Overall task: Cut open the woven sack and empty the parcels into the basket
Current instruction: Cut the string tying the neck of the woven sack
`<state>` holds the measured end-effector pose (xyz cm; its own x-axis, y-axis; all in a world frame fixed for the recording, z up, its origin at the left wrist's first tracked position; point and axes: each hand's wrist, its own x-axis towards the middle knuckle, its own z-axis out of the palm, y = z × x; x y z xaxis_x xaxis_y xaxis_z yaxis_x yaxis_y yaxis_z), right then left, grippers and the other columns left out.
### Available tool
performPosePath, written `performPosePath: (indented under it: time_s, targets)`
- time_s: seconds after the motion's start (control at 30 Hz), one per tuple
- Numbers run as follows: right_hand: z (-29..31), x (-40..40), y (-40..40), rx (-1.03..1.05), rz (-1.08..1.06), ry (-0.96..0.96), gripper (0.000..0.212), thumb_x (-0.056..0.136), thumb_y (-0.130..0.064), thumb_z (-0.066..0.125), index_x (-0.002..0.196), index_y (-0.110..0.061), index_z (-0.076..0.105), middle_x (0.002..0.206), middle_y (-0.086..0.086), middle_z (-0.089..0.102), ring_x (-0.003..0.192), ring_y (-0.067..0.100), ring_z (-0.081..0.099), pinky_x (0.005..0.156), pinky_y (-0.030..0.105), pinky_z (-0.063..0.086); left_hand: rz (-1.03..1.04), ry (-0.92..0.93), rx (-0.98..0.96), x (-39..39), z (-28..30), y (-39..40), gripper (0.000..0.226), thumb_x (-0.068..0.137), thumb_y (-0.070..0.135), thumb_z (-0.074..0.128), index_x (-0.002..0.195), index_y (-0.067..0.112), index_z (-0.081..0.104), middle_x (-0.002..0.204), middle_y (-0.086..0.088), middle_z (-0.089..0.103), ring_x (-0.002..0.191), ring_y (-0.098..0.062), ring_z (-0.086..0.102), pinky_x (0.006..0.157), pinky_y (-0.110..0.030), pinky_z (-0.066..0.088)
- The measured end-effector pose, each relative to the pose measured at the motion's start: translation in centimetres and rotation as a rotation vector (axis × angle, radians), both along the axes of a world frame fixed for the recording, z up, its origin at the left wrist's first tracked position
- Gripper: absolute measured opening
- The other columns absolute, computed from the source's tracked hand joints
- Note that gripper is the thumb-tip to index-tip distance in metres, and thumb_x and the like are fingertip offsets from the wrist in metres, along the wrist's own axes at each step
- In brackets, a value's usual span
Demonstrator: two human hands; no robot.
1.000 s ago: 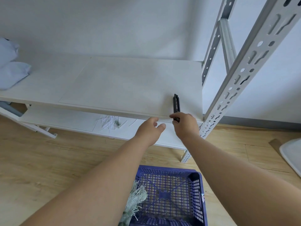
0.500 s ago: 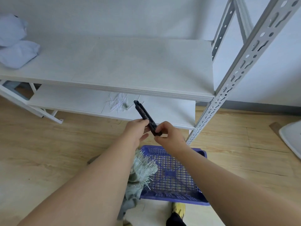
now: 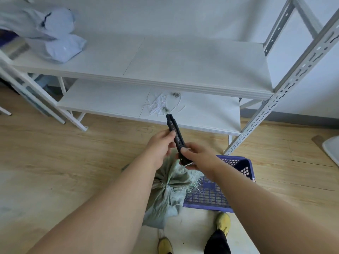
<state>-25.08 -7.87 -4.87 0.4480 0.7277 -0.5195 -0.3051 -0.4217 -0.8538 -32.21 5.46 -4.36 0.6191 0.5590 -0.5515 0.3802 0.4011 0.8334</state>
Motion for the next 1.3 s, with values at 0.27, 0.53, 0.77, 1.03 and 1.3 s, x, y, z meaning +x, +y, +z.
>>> performPosePath:
  time_s: [0.27, 0.53, 0.77, 1.03, 1.3]
  targets:
    - [1.7, -5.1, 0.6, 0.091, -0.088, 0.126, 0.02, 0.104, -0.019, 0.038, 0.111, -0.006, 0.052, 0.079, 0.007, 0.06, 0.065, 0.018, 0.059, 0.06, 0.025, 0.053, -0.058, -0.04, 0.002, -3.2, 1.2, -0.6, 0.011, 0.095, 0.02, 0.058, 0.092, 0.024, 0.068, 0.073, 0.005, 0.06, 0.066, -0.008, 0.048, 0.057, -0.022, 0.036]
    - [1.1, -4.6, -2.5, -0.075, -0.223, -0.003, 0.038, 0.098, -0.045, 0.046, 0.085, -0.012, 0.058, 0.062, 0.003, 0.053, 0.05, 0.016, 0.045, 0.054, 0.029, 0.038, -0.075, -0.045, -0.026, -3.1, 0.6, -4.2, 0.008, 0.094, 0.022, 0.06, 0.094, 0.025, 0.067, 0.083, 0.007, 0.064, 0.076, -0.008, 0.054, 0.061, -0.022, 0.038]
    - [0.6, -3.5, -5.3, -0.107, -0.301, 0.071, 0.047, 0.091, -0.054, 0.052, 0.088, -0.009, 0.065, 0.065, 0.005, 0.064, 0.054, 0.018, 0.056, 0.057, 0.031, 0.048, -0.14, -0.008, -0.033, -2.0, -0.9, -6.8, 0.011, 0.092, 0.028, 0.063, 0.103, 0.026, 0.067, 0.09, 0.008, 0.067, 0.087, -0.011, 0.059, 0.075, -0.025, 0.042]
    - [0.0, -2.0, -7.2, -0.094, -0.284, 0.051, 0.045, 0.096, -0.048, 0.047, 0.093, -0.008, 0.066, 0.062, 0.002, 0.053, 0.049, 0.014, 0.044, 0.047, 0.025, 0.036, -0.144, -0.008, -0.03, -1.1, -1.7, -9.2, 0.012, 0.092, 0.026, 0.062, 0.103, 0.024, 0.068, 0.09, 0.004, 0.068, 0.081, -0.01, 0.057, 0.063, -0.025, 0.037]
    - [-2.3, -1.7, -9.4, -0.146, -0.053, 0.003, 0.045, 0.098, -0.049, 0.042, 0.098, -0.01, 0.065, 0.077, 0.005, 0.069, 0.064, 0.017, 0.063, 0.058, 0.024, 0.051, -0.106, 0.014, 0.029, -2.6, -4.0, -11.9, 0.018, 0.09, 0.027, 0.066, 0.107, 0.022, 0.07, 0.087, 0.005, 0.07, 0.078, -0.008, 0.061, 0.071, -0.024, 0.042]
